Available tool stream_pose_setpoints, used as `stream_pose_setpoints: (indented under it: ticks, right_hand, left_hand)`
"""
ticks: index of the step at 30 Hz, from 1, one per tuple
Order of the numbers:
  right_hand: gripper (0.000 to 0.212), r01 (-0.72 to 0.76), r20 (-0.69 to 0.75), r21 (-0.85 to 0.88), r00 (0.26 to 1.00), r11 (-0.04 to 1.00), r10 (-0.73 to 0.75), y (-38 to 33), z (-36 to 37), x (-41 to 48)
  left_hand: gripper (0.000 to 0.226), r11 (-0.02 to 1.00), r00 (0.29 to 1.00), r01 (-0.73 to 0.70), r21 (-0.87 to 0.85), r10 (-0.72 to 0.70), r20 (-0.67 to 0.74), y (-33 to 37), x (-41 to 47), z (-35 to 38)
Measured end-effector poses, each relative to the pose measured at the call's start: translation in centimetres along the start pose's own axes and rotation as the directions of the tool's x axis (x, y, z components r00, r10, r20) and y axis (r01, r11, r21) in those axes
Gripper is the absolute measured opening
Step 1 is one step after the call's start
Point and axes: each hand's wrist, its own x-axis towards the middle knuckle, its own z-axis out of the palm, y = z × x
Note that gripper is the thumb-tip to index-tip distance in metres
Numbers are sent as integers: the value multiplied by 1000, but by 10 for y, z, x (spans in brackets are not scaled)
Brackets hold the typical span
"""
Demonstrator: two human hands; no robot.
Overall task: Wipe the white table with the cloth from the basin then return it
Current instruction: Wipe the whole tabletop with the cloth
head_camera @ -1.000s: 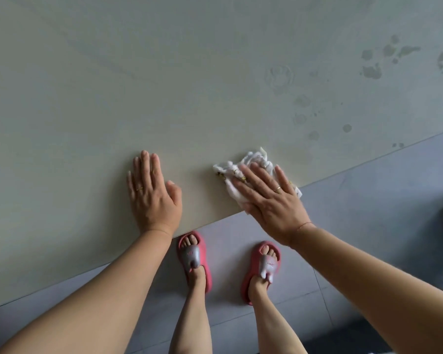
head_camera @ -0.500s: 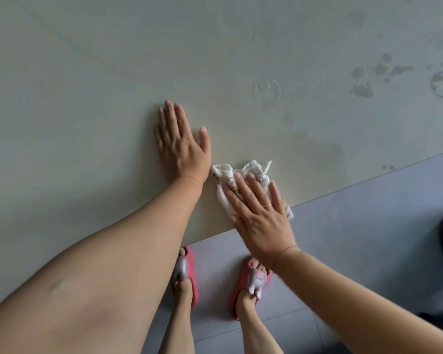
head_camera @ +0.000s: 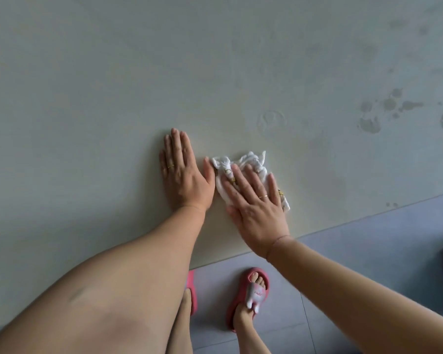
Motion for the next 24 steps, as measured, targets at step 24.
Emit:
stream_pose_setpoints:
  ticks: [24]
  right_hand:
    - [56, -334, -40, 42, 941, 942, 335, 86, -46, 122]
  left_hand:
    - [66, 1000, 998, 12, 9, -12, 58, 1, 2, -4]
